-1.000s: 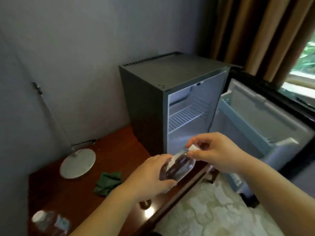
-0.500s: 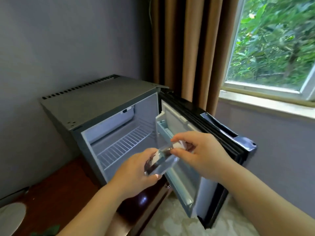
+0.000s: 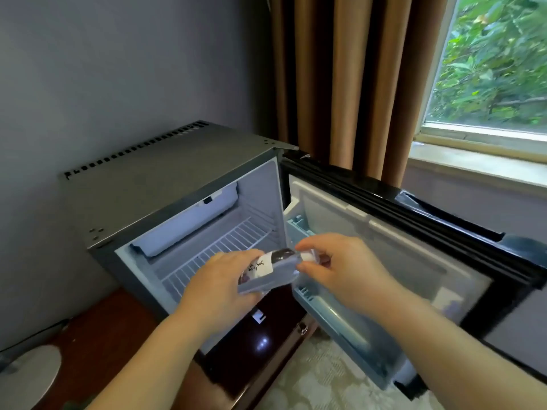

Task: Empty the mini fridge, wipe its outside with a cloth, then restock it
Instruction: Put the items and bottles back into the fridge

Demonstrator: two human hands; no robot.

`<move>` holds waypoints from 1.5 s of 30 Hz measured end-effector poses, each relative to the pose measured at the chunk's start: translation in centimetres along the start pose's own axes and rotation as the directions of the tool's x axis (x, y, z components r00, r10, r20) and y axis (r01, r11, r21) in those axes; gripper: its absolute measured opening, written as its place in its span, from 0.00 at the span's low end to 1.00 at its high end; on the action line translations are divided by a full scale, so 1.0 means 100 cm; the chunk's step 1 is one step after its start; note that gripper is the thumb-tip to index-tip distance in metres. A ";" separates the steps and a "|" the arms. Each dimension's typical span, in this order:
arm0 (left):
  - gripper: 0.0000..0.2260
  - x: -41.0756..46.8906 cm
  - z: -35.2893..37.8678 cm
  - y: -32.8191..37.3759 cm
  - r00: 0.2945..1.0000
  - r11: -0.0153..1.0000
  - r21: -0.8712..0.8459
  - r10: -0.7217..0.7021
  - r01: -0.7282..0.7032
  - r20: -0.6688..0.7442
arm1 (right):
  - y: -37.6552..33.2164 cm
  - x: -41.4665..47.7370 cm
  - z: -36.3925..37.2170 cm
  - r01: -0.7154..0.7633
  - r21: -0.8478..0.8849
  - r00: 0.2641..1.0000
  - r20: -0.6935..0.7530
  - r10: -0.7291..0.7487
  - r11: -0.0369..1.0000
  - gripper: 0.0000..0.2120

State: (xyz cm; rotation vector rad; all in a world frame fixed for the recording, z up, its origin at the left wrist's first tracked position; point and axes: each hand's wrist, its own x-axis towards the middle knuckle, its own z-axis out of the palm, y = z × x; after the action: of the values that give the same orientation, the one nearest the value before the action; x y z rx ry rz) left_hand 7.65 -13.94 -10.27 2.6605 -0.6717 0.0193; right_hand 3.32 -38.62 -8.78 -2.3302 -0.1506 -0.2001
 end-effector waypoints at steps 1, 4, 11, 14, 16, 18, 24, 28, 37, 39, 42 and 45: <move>0.23 0.004 0.000 -0.010 1.000 1.000 0.001 -0.020 0.020 0.005 | -0.001 0.010 0.010 -0.003 0.022 1.000 0.011 0.003 1.000 0.14; 0.21 0.015 0.005 -0.044 0.992 0.991 -0.042 -0.126 0.126 -0.002 | -0.005 0.046 0.044 -0.021 0.081 1.000 0.021 0.020 0.996 0.14; 0.21 0.050 0.025 -0.113 0.915 0.911 0.090 -0.398 0.403 -0.070 | -0.006 0.147 0.134 -0.109 0.097 0.982 0.168 0.092 0.989 0.21; 0.19 0.061 0.037 -0.135 0.892 0.874 0.186 -0.425 0.449 -0.156 | -0.002 0.184 0.167 -0.140 0.099 0.971 0.210 0.117 0.985 0.19; 0.18 0.068 0.047 -0.144 0.877 0.844 0.246 -0.438 0.477 -0.197 | 0.005 0.202 0.185 -0.128 0.040 0.967 0.229 0.115 0.991 0.19; 0.18 0.073 0.055 -0.149 0.864 0.814 0.293 -0.450 0.501 -0.228 | 0.016 0.209 0.198 -0.105 0.015 0.966 0.240 0.098 0.994 0.21; 0.17 0.075 0.064 -0.157 0.802 0.761 0.311 -0.431 0.569 -0.413 | 0.031 0.214 0.218 -0.091 0.087 0.969 0.239 0.067 0.992 0.25; 0.16 0.081 0.057 -0.157 0.761 0.716 0.282 -0.533 0.638 -0.369 | 0.028 0.222 0.221 -0.051 0.145 0.939 0.343 -0.002 0.988 0.28; 0.23 0.067 0.056 -0.129 0.700 0.687 0.152 -0.670 0.711 -0.246 | 0.036 0.216 0.205 0.022 0.077 0.790 0.610 -0.065 0.997 0.29; 0.24 0.062 0.060 -0.117 0.647 0.642 0.101 -0.734 0.760 -0.205 | 0.038 0.213 0.199 0.073 0.056 0.782 0.616 -0.092 0.996 0.27; 0.28 0.051 0.064 -0.105 0.602 0.602 0.065 -0.775 0.796 -0.195 | 0.037 0.208 0.190 0.099 0.033 0.779 0.619 -0.098 0.995 0.26; 0.31 0.022 0.068 -0.088 0.626 0.644 -0.031 -0.753 0.764 -0.202 | 0.031 0.197 0.181 0.140 0.038 0.770 0.625 -0.133 0.989 0.27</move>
State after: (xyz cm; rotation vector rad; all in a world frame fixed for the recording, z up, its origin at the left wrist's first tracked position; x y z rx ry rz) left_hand 13.06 -10.38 -19.59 2.7244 0.5756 0.0677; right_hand 25.00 -26.80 -19.65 -2.3105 -0.6538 0.5252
